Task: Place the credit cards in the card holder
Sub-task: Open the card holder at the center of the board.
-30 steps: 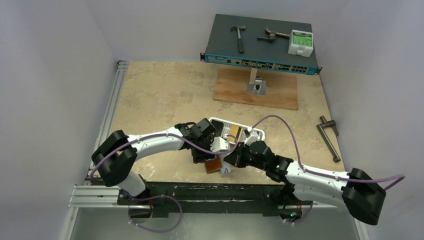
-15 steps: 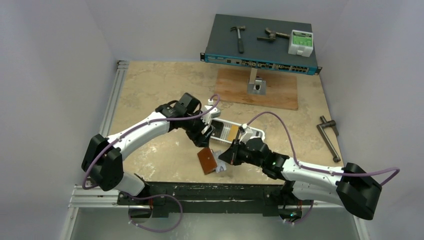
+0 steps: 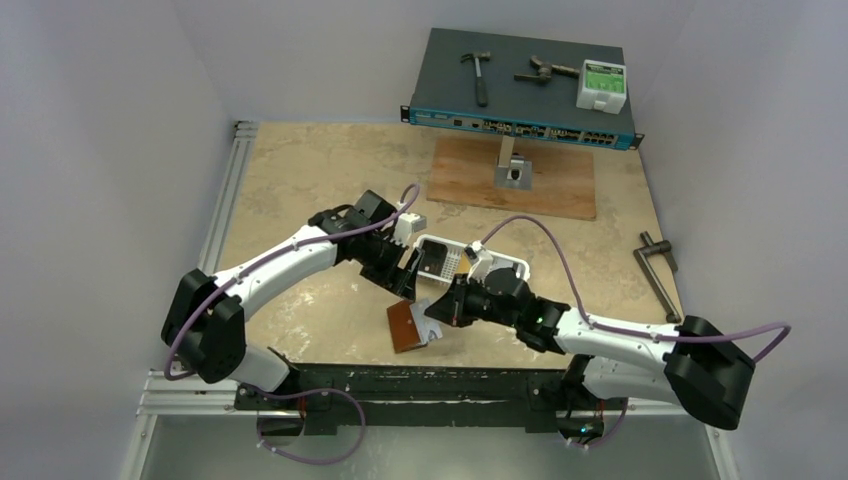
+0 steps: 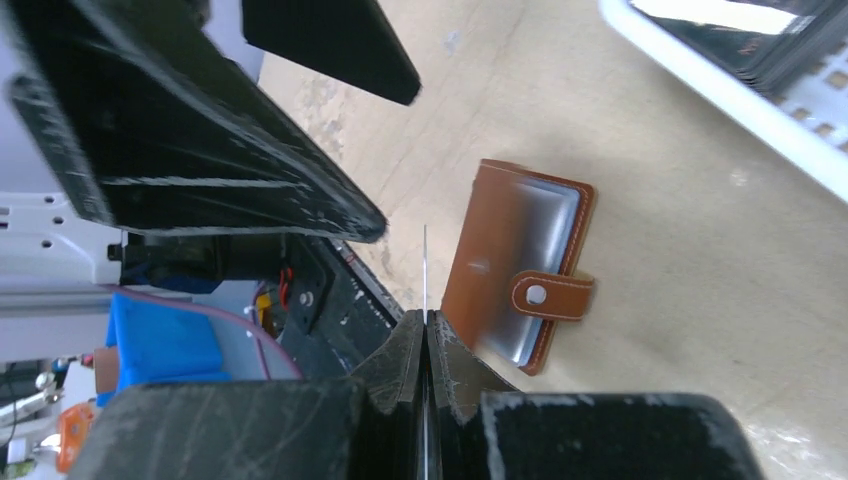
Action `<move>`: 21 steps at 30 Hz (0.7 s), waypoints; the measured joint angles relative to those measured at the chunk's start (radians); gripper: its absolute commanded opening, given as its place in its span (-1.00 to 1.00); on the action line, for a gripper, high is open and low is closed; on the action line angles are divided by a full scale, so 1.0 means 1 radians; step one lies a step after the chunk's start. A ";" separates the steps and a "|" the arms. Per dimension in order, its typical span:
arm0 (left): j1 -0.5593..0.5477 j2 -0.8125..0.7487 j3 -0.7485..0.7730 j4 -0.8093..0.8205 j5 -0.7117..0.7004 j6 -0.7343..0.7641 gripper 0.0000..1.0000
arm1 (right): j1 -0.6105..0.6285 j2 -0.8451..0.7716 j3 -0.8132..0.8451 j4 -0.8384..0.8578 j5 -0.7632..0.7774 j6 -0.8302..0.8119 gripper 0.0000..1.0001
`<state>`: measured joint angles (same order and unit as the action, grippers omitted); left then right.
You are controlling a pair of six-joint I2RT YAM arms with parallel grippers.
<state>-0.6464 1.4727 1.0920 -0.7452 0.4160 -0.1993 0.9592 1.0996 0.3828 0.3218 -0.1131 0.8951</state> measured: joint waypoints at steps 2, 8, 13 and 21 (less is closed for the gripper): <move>0.000 -0.006 -0.027 0.002 0.000 -0.027 0.46 | 0.013 0.014 0.014 0.006 -0.010 -0.002 -1.00; 0.000 -0.009 -0.092 -0.007 0.024 -0.070 0.28 | 0.037 0.055 0.031 0.016 -0.024 -0.002 -1.00; 0.002 -0.008 -0.092 -0.022 0.015 -0.040 0.33 | 0.037 0.065 0.068 -0.064 -0.008 -0.023 -1.00; 0.018 -0.009 -0.123 -0.003 0.054 -0.027 0.63 | 0.020 -0.154 0.071 -0.247 0.064 -0.043 -1.00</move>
<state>-0.6285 1.4635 0.9688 -0.7483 0.4702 -0.2264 0.9791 0.9459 0.4541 0.0746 -0.0494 0.8520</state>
